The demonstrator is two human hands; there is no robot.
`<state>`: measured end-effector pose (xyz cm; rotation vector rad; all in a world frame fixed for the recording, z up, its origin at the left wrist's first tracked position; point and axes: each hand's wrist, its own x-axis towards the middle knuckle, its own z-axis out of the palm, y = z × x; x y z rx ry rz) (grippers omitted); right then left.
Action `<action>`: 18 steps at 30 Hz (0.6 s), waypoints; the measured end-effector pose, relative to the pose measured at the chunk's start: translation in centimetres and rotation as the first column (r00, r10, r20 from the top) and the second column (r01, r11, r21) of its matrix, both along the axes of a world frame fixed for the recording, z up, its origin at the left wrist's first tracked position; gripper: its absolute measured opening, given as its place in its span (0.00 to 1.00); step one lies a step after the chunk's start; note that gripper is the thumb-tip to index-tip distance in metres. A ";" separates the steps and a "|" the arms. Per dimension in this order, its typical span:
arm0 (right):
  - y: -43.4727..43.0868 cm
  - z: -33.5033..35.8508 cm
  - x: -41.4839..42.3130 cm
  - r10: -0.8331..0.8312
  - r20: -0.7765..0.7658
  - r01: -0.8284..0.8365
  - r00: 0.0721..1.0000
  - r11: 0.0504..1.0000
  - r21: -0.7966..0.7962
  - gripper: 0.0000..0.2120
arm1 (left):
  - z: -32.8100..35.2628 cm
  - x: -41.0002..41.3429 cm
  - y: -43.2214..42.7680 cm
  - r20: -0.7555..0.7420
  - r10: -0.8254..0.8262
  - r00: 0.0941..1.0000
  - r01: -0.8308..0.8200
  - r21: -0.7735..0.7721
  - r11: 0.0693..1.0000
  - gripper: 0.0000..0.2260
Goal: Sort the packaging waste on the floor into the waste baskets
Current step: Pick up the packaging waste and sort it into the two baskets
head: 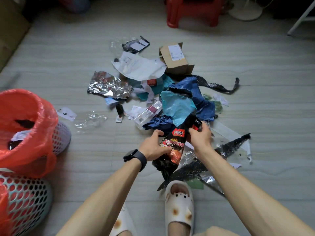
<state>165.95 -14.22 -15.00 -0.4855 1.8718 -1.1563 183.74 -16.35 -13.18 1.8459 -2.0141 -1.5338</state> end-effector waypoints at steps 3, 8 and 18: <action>1.4 1.7 0.5 0.217 -0.372 -0.274 0.903 0.956 -0.107 0.13 | -0.6 1.4 -0.9 -0.017 0.195 0.981 -0.195 0.016 0.981 0.12; 2.4 1.1 0.8 0.392 -0.750 -0.681 0.533 0.725 -0.105 0.19 | 0.1 2.5 -2.0 -0.162 0.474 0.866 -0.377 0.411 0.830 0.07; 4.1 0.3 2.2 0.447 -0.651 -0.653 0.614 0.751 -0.100 0.20 | 1.5 1.2 -1.5 -0.247 0.432 0.867 -0.246 0.542 0.803 0.26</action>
